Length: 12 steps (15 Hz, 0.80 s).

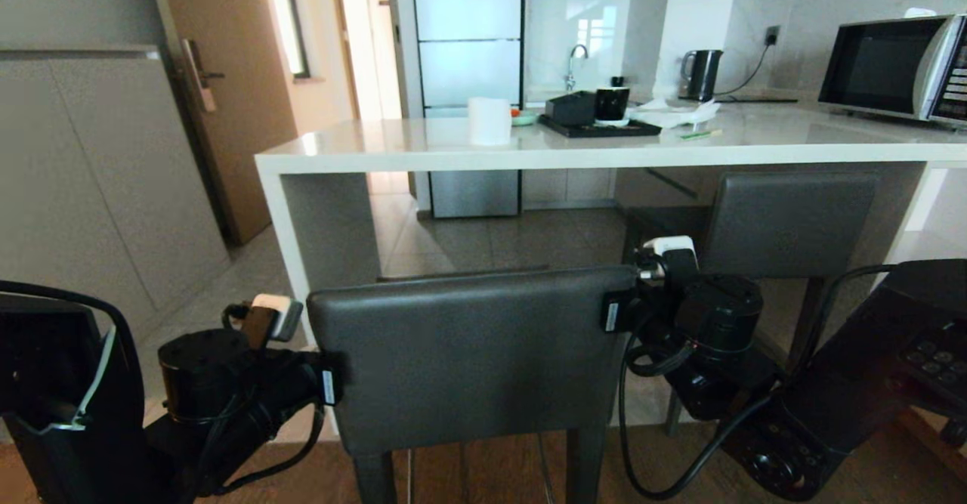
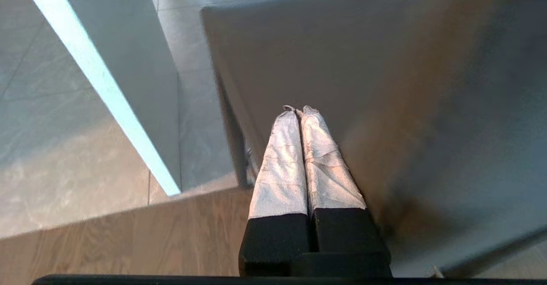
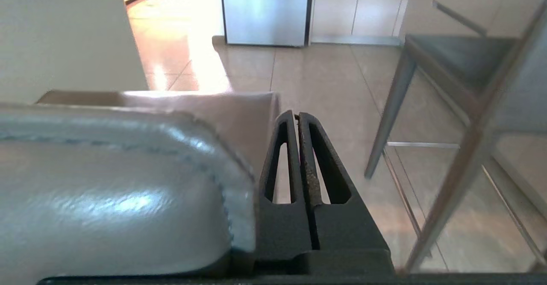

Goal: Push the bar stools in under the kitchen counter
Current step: Push the gray chair back under the dining table

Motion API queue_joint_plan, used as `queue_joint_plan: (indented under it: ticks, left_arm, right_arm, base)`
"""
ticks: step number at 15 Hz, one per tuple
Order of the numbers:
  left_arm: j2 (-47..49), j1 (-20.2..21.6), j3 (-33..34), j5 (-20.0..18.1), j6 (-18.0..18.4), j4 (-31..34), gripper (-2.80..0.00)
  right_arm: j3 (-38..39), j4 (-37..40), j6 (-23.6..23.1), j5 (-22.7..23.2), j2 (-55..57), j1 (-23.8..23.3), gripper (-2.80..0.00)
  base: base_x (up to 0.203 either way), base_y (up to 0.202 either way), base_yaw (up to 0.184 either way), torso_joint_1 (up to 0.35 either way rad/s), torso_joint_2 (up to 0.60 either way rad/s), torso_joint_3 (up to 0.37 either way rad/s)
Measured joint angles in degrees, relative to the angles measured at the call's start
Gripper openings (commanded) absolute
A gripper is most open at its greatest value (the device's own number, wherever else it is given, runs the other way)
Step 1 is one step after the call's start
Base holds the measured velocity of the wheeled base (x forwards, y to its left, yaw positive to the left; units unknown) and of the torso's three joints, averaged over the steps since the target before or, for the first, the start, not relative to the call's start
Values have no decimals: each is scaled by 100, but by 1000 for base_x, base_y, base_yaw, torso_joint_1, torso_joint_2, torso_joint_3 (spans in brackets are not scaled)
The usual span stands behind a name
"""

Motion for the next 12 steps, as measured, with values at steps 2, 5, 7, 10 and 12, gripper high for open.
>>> queue_joint_plan:
  ticks: [2, 5, 7, 10, 12]
  left_arm:
    - [6, 0, 13, -3, 3, -3, -280]
    - [-6, 7, 11, 13, -8, -94, -280]
    - [-22, -12, 40, 24, -13, -123, -280]
    - [-20, -50, 182, 204, -12, -102, -280]
    - [-28, -89, 324, 269, -10, -100, -280]
  right_arm:
    - [-4, -9, 2, 26, 2, 0, -280]
    - [11, -76, 11, 22, -5, 2, -280]
    - [44, -87, 2, -4, -13, 0, -280]
    - [77, -1, -2, -7, -13, 2, -280]
    - [104, 25, -4, 3, -9, 2, -280]
  base:
    - [173, 0, 0, 4, 1, 3]
    - [163, 0, 0, -1, -1, 1]
    - [45, 0, 2, 1, -2, 3]
    - [0, 0, 0, 0, 0, 0]
    - [0, 0, 0, 0, 0, 0]
